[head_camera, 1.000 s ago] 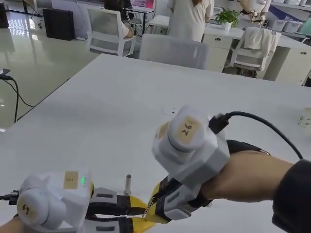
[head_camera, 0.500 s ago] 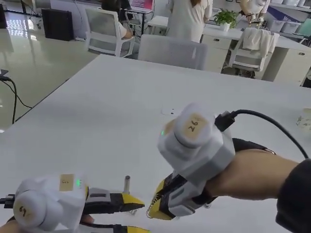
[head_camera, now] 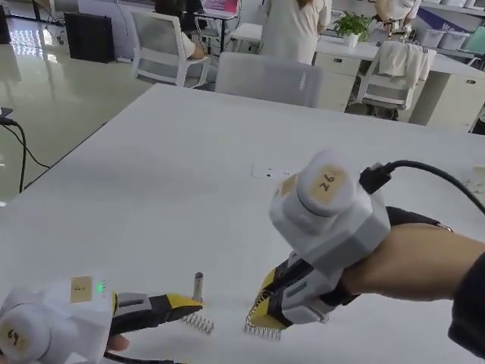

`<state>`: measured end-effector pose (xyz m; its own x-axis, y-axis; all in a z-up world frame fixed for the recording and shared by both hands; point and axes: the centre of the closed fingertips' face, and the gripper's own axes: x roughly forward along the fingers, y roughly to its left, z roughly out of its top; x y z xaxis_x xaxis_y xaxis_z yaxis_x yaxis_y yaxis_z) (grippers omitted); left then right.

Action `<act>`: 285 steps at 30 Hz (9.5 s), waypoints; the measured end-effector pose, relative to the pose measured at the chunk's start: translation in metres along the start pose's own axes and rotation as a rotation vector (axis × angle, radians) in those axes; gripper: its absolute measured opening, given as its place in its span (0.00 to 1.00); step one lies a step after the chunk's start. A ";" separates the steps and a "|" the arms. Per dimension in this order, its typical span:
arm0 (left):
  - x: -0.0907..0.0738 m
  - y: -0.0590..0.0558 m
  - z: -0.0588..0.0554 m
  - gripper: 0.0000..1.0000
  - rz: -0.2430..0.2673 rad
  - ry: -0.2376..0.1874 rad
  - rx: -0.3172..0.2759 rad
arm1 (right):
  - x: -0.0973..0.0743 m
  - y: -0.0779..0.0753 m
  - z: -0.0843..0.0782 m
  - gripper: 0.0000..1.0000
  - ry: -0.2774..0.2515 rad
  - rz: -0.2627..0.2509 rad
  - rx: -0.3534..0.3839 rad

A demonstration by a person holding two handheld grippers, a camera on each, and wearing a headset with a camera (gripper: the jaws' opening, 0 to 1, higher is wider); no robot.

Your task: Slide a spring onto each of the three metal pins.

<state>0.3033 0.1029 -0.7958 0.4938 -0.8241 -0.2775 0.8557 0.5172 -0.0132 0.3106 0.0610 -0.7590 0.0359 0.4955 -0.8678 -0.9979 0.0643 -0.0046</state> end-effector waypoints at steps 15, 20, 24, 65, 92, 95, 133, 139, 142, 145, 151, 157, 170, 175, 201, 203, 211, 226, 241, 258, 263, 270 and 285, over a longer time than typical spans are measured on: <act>-0.017 0.021 -0.011 0.59 0.104 0.001 -0.023 | -0.021 -0.022 -0.020 0.09 0.018 -0.051 0.039; -0.019 0.024 -0.013 0.64 0.125 0.005 -0.026 | -0.031 -0.032 -0.028 0.09 0.025 -0.076 0.053; -0.021 0.027 -0.014 0.67 0.136 0.007 -0.028 | -0.040 -0.042 -0.033 0.09 0.035 -0.099 0.066; -0.024 0.028 -0.017 0.72 0.153 0.009 -0.034 | -0.016 -0.089 -0.101 0.09 0.225 -0.119 0.126; -0.024 0.028 -0.017 0.69 0.147 0.010 -0.031 | -0.006 -0.095 -0.111 0.09 0.224 -0.115 0.167; -0.024 0.029 -0.018 0.69 0.148 0.011 -0.031 | -0.001 -0.095 -0.114 0.09 0.220 -0.112 0.176; -0.023 0.028 -0.016 0.68 0.144 0.010 -0.028 | 0.030 -0.093 -0.130 0.18 0.228 -0.122 0.159; -0.022 0.027 -0.015 0.68 0.139 0.010 -0.024 | 0.021 -0.089 -0.112 0.22 0.200 -0.139 0.127; -0.021 0.027 -0.015 0.68 0.135 0.011 -0.022 | 0.019 -0.086 -0.101 0.22 0.184 -0.141 0.102; -0.021 0.027 -0.014 0.68 0.135 0.010 -0.021 | 0.019 -0.079 -0.090 0.22 0.166 -0.125 0.088; -0.021 0.027 -0.013 0.68 0.138 0.008 -0.020 | 0.027 -0.067 -0.074 0.19 0.153 -0.092 0.060; -0.021 0.028 -0.013 0.68 0.141 0.007 -0.022 | 0.041 -0.055 -0.070 0.19 0.169 -0.050 0.025; -0.020 0.026 -0.012 0.67 0.140 0.006 -0.020 | 0.067 -0.045 -0.075 0.15 0.204 -0.013 0.017; -0.021 0.027 -0.013 0.67 0.143 0.005 -0.020 | 0.074 -0.044 -0.077 0.13 0.213 -0.008 0.023; -0.023 0.028 -0.014 0.67 0.142 0.004 -0.023 | 0.075 -0.044 -0.079 0.08 0.247 -0.026 0.006; -0.023 0.027 -0.014 0.66 0.138 0.005 -0.021 | 0.071 -0.041 -0.075 0.08 0.234 -0.011 0.021; -0.019 0.018 -0.010 0.57 0.092 0.009 -0.017 | 0.056 -0.028 -0.060 0.08 0.214 0.030 0.020; -0.007 0.005 0.000 0.29 -0.006 0.027 0.027 | 0.045 -0.002 -0.029 0.08 0.203 0.089 -0.091; 0.008 -0.006 0.007 0.20 -0.074 0.025 0.055 | 0.046 0.012 -0.019 0.08 0.210 0.130 -0.166; 0.017 -0.019 0.007 0.04 -0.123 0.038 0.081 | 0.044 0.020 -0.021 0.08 0.223 0.158 -0.222; 0.016 -0.021 0.006 0.04 -0.134 0.041 0.082 | 0.045 0.021 -0.022 0.08 0.212 0.162 -0.228; 0.017 -0.023 0.007 0.03 -0.146 0.038 0.080 | 0.048 0.022 -0.026 0.12 0.202 0.169 -0.204; 0.014 -0.025 0.022 0.02 -0.151 -0.019 0.071 | 0.050 0.020 -0.032 0.09 0.196 0.168 -0.199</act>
<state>0.2917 0.0735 -0.7777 0.3607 -0.8959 -0.2592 0.9290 0.3698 0.0146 0.2903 0.0599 -0.8187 -0.1220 0.3072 -0.9438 -0.9806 -0.1843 0.0667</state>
